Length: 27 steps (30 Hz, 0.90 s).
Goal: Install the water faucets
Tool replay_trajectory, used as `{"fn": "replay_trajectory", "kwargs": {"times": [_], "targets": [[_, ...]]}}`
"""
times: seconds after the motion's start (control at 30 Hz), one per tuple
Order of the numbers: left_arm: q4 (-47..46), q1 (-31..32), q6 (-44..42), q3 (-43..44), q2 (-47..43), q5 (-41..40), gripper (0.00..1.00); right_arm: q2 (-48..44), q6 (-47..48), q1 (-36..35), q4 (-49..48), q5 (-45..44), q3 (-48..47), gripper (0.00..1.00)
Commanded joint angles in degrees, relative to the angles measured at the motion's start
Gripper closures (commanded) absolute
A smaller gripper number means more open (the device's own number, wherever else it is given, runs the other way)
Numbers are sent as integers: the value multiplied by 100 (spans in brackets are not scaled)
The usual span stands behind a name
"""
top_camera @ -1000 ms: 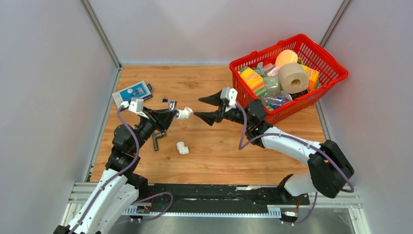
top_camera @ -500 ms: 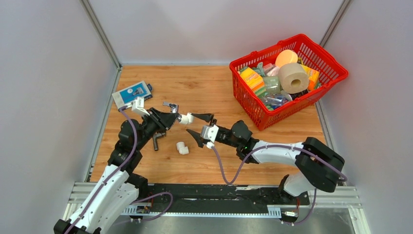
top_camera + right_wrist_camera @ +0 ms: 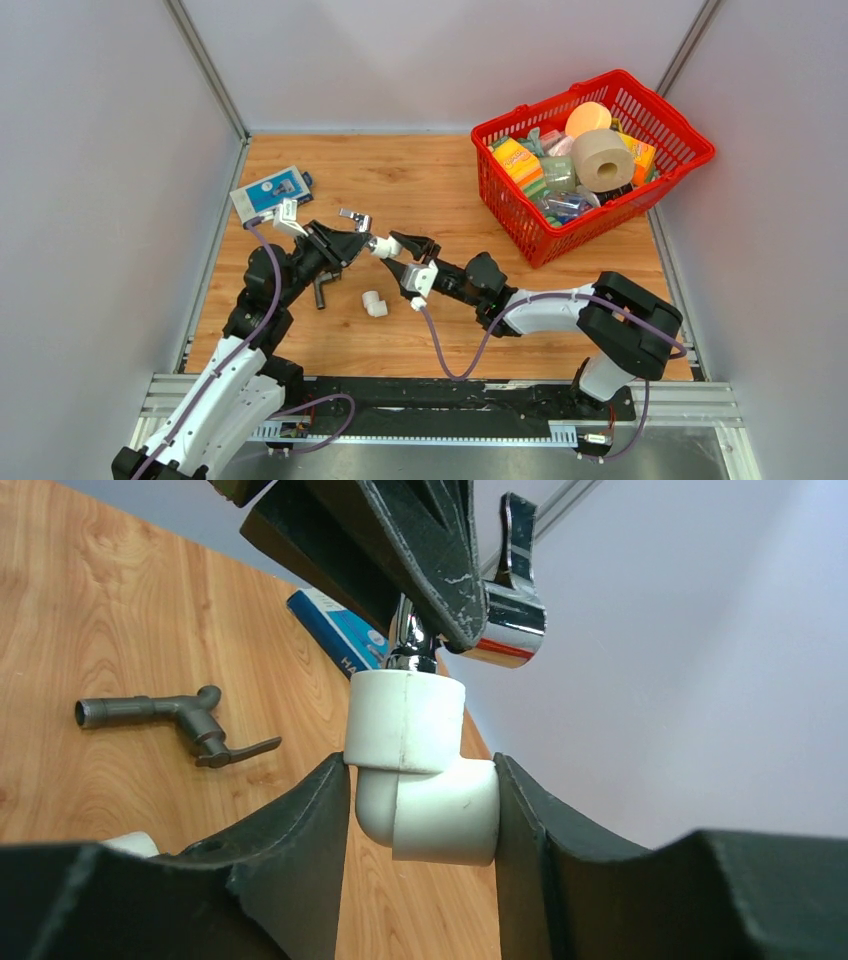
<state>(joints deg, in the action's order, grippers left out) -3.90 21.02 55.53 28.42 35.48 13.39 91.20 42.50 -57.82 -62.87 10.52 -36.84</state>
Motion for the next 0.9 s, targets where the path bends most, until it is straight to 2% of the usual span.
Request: {"fn": "replay_trajectory", "kwargs": {"times": [0.0, 0.03, 0.1, 0.17, 0.23, 0.27, 0.37, 0.5, 0.6, 0.67, 0.77, 0.8, 0.87], "targets": [[-1086, 34, 170, 93, -33, 384, 100, 21, -250, -80, 432, 196, -332, 67], [-1139, 25, 117, 102, -24, 410, 100, -14, -329, -71, 538, 239, -359, 78], [-1261, 34, -103, 111, -50, 472, 100, -128, -592, -28, 688, 406, -368, 93], [-1472, 34, -559, 119, -50, 638, 100, -303, -1039, 86, 881, 756, -394, 100], [-1525, 25, -1199, 242, 19, 901, 100, -514, -1837, 349, 1144, 1659, -482, 100], [-1578, 17, -1689, 312, 63, 1198, 100, -576, -2373, 542, 1146, 2081, -534, 100], [-2217, 8, -2422, 304, 213, 2138, 100, -673, -3561, 1044, 1198, 3181, -754, 100], [-3054, -1, -2958, 243, 257, 3132, 100, -604, -5029, 1422, 1453, 4184, -1210, 100], [-3441, 8, -3048, 225, 205, 3425, 100, -419, -6128, 1677, 1060, 4704, -1449, 100], [-3459, 8, -2969, 190, 170, 3241, 100, -550, -6141, 1722, 952, 4504, -1370, 89], [-3136, -1, -2680, 207, 99, 2514, 100, -936, -5098, 1669, 1635, 3767, -1238, 57], [-2865, 8, -2635, 225, 12, 2076, 100, -1076, -4763, 1634, 1890, 3407, -1194, 50], [-2268, 8, -2433, 295, -138, 1390, 100, -1297, -3955, 1520, 2173, 2896, -1045, 45]]}}
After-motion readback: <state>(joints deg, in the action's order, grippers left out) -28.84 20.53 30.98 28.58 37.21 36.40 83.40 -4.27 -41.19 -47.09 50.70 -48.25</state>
